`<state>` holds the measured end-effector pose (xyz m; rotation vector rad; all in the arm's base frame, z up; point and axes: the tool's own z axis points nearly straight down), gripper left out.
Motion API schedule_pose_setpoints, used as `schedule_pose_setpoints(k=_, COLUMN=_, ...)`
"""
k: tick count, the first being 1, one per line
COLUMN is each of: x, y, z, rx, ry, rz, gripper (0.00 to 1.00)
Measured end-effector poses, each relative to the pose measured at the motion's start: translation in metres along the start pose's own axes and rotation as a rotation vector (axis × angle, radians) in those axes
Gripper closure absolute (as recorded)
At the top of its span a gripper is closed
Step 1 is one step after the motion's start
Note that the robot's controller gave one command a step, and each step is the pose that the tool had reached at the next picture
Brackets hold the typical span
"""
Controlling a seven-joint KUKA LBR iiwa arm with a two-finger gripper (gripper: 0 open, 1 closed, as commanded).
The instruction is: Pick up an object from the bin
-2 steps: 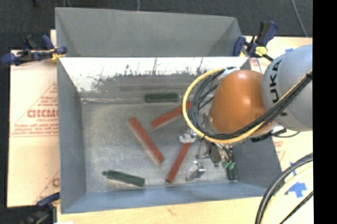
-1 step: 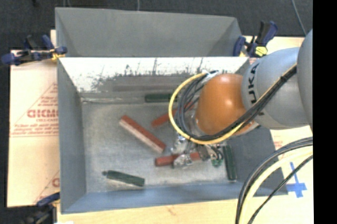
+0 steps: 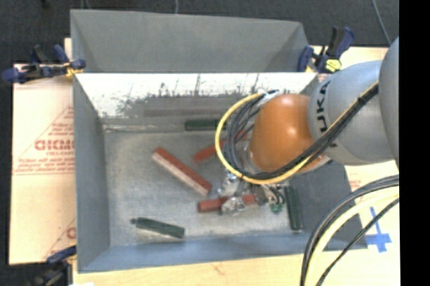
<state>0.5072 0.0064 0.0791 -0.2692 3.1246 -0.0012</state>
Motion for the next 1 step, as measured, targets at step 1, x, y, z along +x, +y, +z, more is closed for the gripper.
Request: schedule_pose_setpoints(k=1, x=-0.0020, y=0.0136, z=-0.1957, rx=-0.001, ry=0.003, rz=-0.038, gripper=1.00)
